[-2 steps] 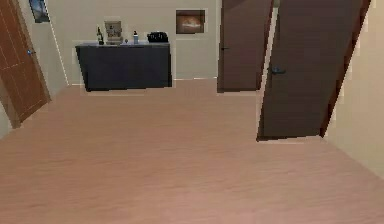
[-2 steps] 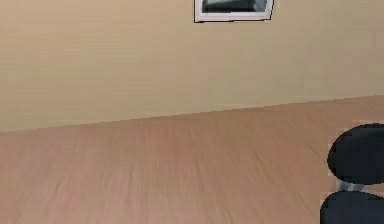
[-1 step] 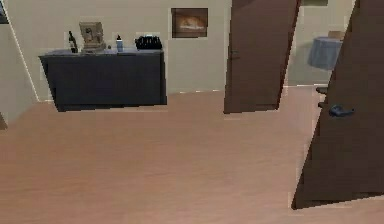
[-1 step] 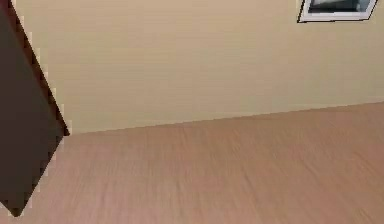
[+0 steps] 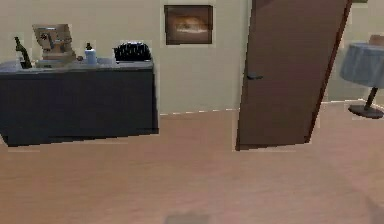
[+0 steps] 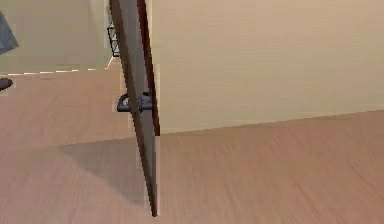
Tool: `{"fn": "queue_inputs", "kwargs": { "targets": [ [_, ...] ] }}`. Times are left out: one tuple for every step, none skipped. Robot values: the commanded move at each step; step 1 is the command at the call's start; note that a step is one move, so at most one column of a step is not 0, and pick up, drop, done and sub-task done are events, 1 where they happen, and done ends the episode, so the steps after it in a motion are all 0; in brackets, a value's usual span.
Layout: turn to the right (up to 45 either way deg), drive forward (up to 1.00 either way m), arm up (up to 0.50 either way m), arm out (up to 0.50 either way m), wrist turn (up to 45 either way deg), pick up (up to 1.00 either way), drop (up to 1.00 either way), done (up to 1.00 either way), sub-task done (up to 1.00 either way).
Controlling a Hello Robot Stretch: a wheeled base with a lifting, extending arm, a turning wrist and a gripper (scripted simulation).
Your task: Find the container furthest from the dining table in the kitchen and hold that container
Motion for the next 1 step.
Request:
{"fn": "queue_inputs", "kwargs": {
  "targets": [
    [0.0, 1.0, 0.0, 0.0, 0.0, 0.0, 0.0, 0.0, 0.0]
  ]
}}
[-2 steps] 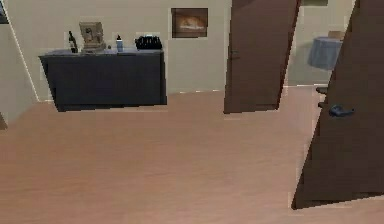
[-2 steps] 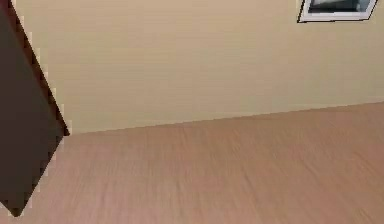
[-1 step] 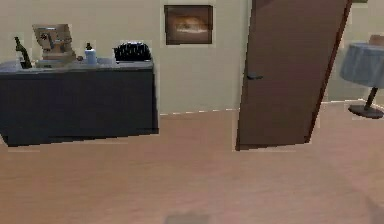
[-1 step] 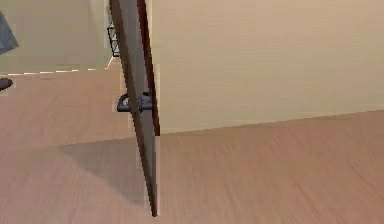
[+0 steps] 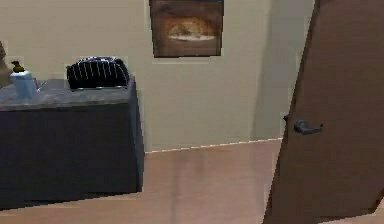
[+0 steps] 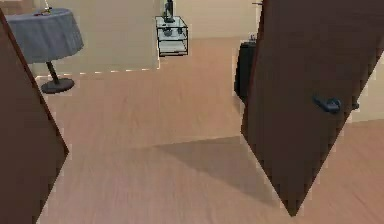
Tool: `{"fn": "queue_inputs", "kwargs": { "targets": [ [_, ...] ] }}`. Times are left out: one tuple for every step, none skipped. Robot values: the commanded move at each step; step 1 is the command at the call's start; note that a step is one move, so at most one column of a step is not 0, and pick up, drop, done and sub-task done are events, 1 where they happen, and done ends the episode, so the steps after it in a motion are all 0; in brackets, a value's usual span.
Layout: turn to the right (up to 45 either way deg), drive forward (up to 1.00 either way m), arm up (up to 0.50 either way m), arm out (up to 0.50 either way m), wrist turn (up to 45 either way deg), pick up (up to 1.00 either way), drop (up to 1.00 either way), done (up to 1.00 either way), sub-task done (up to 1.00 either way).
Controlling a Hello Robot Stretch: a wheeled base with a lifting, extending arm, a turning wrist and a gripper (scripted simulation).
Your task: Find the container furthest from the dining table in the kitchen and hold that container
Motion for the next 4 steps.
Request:
{"fn": "queue_inputs", "kwargs": {
  "targets": [
    [0.0, 1.0, 0.0, 0.0, 0.0, 0.0, 0.0, 0.0, 0.0],
    [0.0, 0.4, 0.0, 0.0, 0.0, 0.0, 0.0, 0.0, 0.0],
    [-30.0, 0.0, 0.0, 0.0, 0.0, 0.0, 0.0, 0.0, 0.0],
    [0.0, 0.25, 0.0, 0.0, 0.0, 0.0, 0.0, 0.0, 0.0]
  ]
}}
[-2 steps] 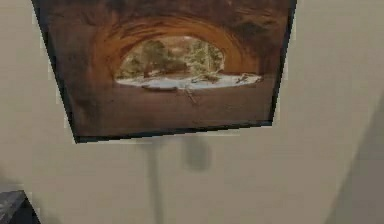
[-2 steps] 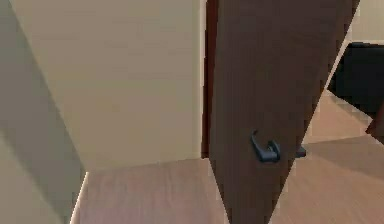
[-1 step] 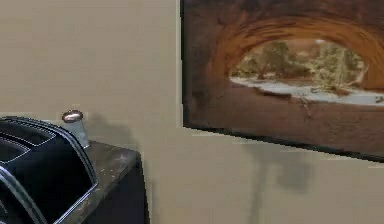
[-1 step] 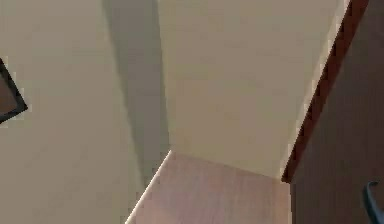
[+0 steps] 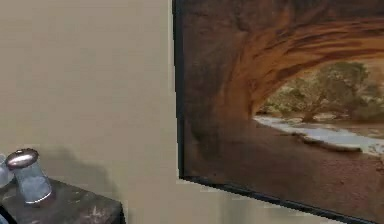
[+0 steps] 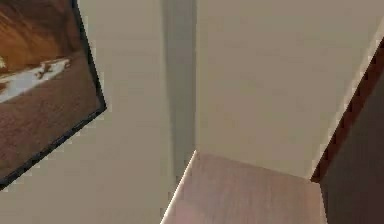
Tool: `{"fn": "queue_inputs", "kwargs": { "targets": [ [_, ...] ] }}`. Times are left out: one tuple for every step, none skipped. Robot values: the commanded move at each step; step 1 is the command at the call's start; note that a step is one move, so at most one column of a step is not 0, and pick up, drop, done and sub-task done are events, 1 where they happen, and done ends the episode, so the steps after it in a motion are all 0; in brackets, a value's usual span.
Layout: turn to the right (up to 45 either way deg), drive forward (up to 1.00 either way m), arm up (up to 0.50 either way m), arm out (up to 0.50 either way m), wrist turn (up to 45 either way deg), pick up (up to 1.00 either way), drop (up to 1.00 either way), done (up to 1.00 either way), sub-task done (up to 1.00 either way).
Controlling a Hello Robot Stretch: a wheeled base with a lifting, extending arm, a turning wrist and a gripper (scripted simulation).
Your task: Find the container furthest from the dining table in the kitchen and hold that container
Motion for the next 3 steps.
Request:
{"fn": "queue_inputs", "kwargs": {
  "targets": [
    [-45.0, 0.0, 0.0, 0.0, 0.0, 0.0, 0.0, 0.0, 0.0],
    [-45.0, 0.0, 0.0, 0.0, 0.0, 0.0, 0.0, 0.0, 0.0],
    [-42.0, 0.0, 0.0, 0.0, 0.0, 0.0, 0.0, 0.0, 0.0]
  ]
}}
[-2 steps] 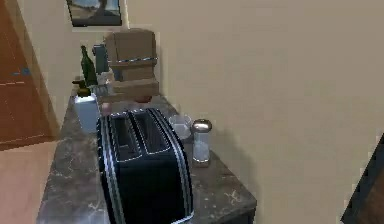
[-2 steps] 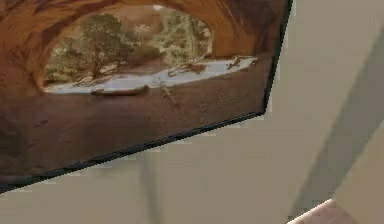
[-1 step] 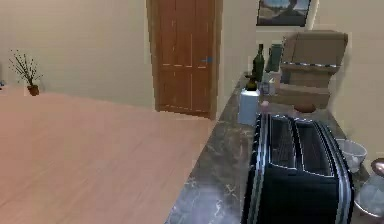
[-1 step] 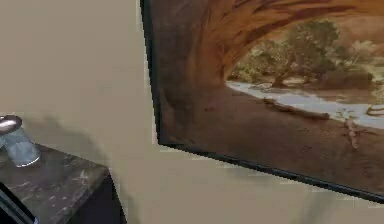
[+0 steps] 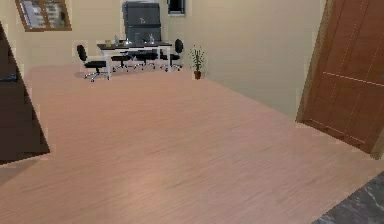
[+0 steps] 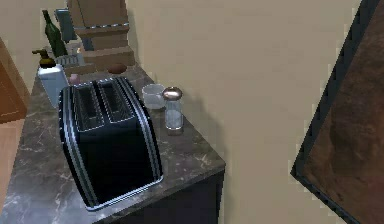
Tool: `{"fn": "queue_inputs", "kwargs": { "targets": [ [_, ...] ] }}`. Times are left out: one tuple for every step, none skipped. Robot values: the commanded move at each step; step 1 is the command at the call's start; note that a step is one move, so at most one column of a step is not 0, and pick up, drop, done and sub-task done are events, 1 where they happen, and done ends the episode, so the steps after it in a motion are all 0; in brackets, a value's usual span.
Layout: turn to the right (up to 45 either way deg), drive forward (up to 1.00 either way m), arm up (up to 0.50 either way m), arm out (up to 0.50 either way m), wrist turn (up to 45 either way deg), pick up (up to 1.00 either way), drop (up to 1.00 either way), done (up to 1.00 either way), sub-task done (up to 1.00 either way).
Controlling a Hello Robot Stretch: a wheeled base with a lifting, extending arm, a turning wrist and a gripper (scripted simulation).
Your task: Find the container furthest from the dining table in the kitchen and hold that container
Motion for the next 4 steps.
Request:
{"fn": "queue_inputs", "kwargs": {
  "targets": [
    [0.0, 0.0, 0.5, 0.0, 0.0, 0.0, 0.0, 0.0, 0.0],
    [0.0, 0.0, 0.38, 0.0, 0.0, 0.0, 0.0, 0.0, 0.0],
    [0.0, 0.0, 0.0, 0.48, 0.0, 0.0, 0.0, 0.0, 0.0],
    [0.0, 0.0, 0.0, 0.48, 0.0, 0.0, 0.0, 0.0, 0.0]
  ]
}}
